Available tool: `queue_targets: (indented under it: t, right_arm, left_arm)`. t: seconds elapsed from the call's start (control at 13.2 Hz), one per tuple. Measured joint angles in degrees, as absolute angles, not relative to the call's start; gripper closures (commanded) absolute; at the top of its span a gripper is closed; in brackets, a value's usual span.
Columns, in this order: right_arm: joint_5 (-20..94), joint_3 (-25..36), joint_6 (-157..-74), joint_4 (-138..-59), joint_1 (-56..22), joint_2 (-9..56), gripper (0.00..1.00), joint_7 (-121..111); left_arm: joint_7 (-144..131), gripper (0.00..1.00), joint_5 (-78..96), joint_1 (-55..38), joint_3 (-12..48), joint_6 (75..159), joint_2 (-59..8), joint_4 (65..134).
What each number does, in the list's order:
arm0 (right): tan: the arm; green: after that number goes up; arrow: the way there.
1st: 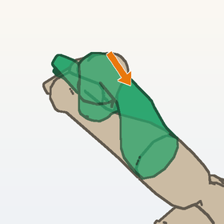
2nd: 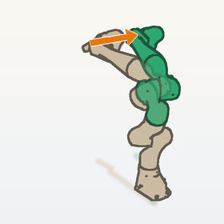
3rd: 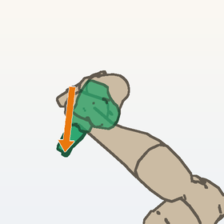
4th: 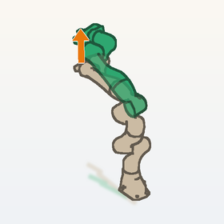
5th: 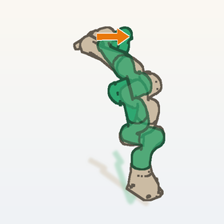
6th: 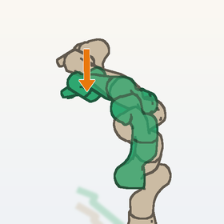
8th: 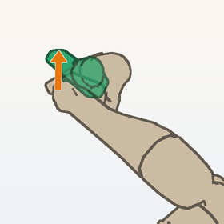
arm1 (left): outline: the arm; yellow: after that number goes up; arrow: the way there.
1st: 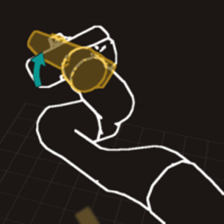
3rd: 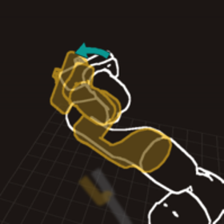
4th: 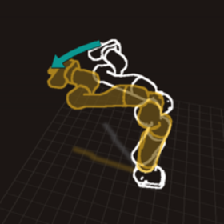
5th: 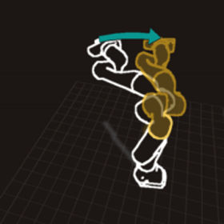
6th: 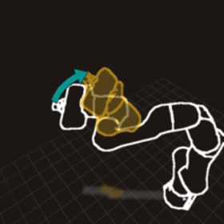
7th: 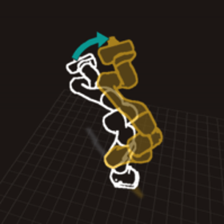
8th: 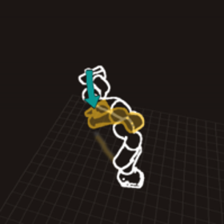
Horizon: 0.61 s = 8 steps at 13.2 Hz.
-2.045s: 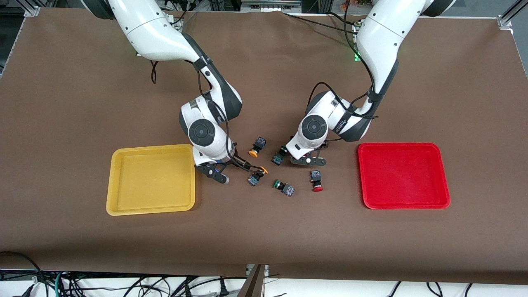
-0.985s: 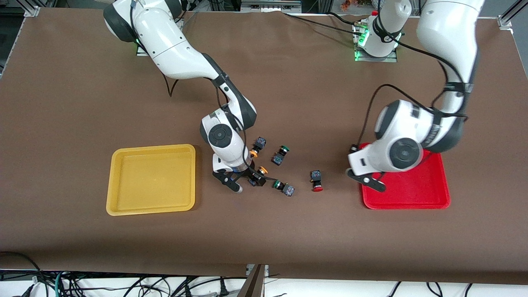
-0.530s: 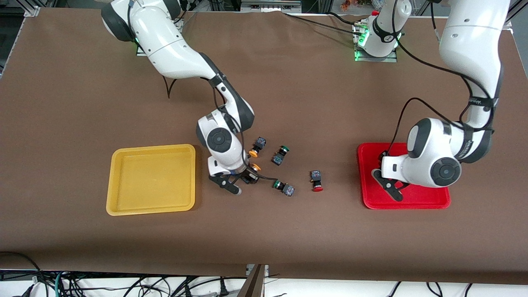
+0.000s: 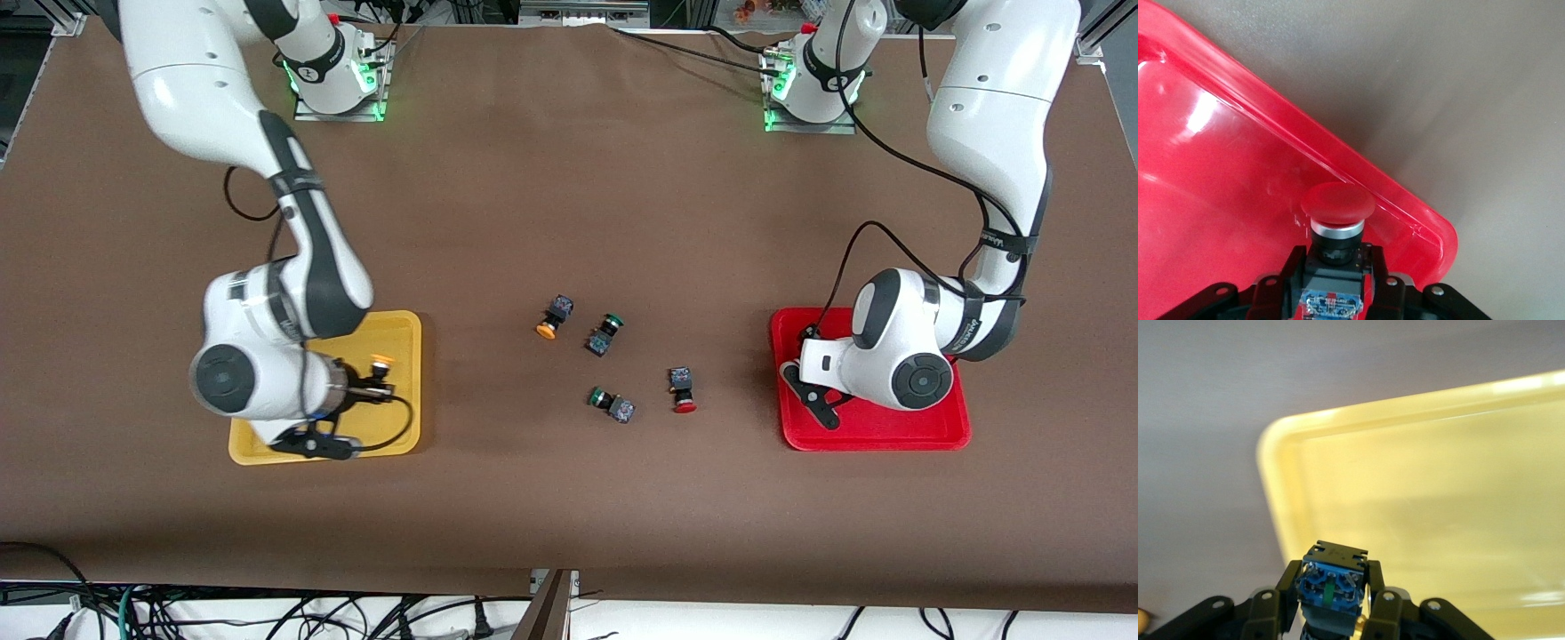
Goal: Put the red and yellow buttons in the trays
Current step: 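Release the red button in the red tray while the right gripper releases orange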
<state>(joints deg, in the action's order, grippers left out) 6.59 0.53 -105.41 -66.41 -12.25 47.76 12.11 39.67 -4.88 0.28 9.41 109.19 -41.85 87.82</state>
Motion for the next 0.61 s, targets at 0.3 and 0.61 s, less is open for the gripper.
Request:
queue_targets:
  t: [0.3,0.61]
  right_arm:
    - [6.4,0.6,-105.2,-71.1,-4.9,48.8,1.00,-2.1]
    - [2.4,0.7,-108.0,-74.9,-2.3,49.5,0.60,-4.6]
  left_arm:
    - [39.8,0.00,-4.9,0.5,9.4,109.2,-41.8,87.8]
    - [39.7,0.00,-3.8,0.5,9.9,109.3,-40.6,86.6]
